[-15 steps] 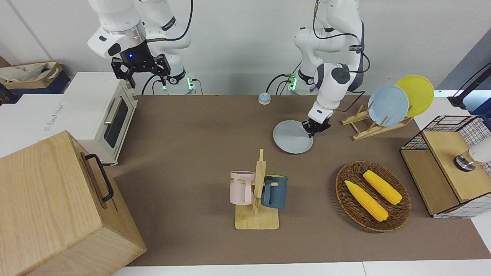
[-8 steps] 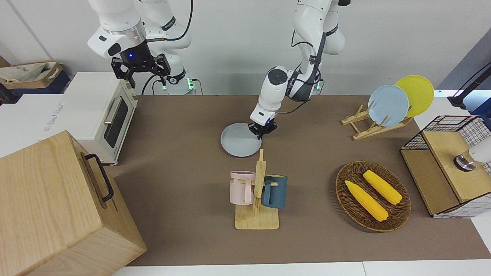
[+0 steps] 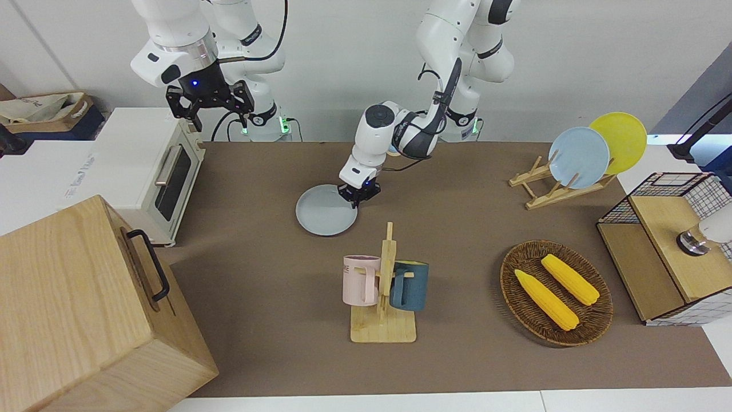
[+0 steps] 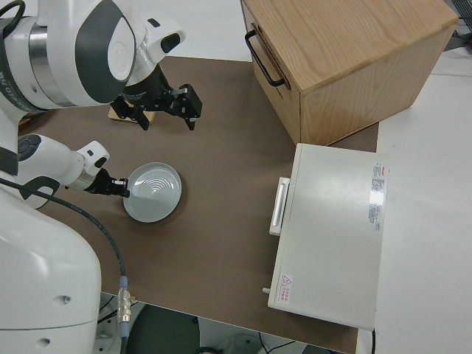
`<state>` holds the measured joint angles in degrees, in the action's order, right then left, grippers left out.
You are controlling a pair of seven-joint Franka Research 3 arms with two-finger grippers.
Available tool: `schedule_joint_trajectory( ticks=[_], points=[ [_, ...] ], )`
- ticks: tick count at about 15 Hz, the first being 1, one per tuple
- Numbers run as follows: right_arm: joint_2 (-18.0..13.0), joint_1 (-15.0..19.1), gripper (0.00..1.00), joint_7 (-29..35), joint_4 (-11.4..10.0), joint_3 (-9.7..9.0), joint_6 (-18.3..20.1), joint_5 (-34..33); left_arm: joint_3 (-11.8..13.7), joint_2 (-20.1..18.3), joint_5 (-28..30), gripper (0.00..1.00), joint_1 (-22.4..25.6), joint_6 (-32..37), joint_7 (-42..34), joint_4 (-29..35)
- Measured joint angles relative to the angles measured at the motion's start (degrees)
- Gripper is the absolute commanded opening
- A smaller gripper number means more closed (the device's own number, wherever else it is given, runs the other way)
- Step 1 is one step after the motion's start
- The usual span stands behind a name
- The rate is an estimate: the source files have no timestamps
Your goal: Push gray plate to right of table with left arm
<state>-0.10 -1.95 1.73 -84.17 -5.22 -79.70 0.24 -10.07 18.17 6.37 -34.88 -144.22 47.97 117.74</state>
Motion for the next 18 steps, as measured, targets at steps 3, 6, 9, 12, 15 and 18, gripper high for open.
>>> schedule_joint_trajectory(
  ticks=[3,6,9,12,15,18],
  points=[
    [0.00,0.00,0.983,0.00,0.00,0.00,0.00,0.00,-0.01,1.09,0.00,0.23,-0.82,0.02,0.43,-1.48],
    [0.00,0.00,0.983,0.00,0.00,0.00,0.00,0.00,-0.10,1.55,0.00,0.85,-0.84,0.17,0.43,-1.96],
    [0.00,0.00,0.983,0.00,0.00,0.00,0.00,0.00,-0.27,2.28,0.00,0.88,-0.87,0.07,0.36,-2.47],
    [0.00,0.00,0.983,0.00,0.00,0.00,0.00,0.00,0.44,1.91,0.01,0.97,-0.35,3.36,-1.70,-3.23],
    [0.00,0.00,0.983,0.00,0.00,0.00,0.00,0.00,0.68,-0.73,1.78,0.98,4.51,11.28,-8.60,-4.40],
    [0.00,0.00,0.983,0.00,0.00,0.00,0.00,0.00,1.19,-6.41,4.48,0.99,10.91,20.09,-17.43,-5.00]
  ],
)
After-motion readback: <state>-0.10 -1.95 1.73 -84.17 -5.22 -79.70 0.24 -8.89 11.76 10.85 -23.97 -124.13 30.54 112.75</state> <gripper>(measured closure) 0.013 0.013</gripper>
